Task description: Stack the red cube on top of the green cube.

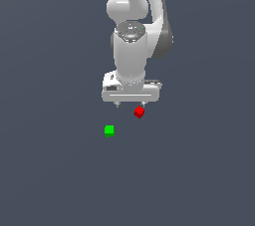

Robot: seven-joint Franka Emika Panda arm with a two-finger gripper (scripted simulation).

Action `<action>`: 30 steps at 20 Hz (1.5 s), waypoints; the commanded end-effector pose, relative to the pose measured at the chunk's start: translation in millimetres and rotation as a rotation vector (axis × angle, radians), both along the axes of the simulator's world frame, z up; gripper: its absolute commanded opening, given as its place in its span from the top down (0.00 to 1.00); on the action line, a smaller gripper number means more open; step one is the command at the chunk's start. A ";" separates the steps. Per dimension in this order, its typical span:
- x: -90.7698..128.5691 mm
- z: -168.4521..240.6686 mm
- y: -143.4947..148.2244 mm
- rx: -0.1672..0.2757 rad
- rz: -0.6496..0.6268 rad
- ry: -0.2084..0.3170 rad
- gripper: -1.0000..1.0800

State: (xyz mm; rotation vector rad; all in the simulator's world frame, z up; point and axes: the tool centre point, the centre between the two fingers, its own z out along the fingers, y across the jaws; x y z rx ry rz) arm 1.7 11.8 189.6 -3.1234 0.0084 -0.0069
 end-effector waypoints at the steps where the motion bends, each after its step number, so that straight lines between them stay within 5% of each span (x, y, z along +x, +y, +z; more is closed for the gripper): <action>1: 0.0 0.0 0.0 0.000 0.000 0.000 0.04; 14: -13.7 -18.3 4.0 -0.003 -0.107 0.001 0.04; 30: -53.6 -78.8 27.2 -0.011 -0.459 0.006 0.04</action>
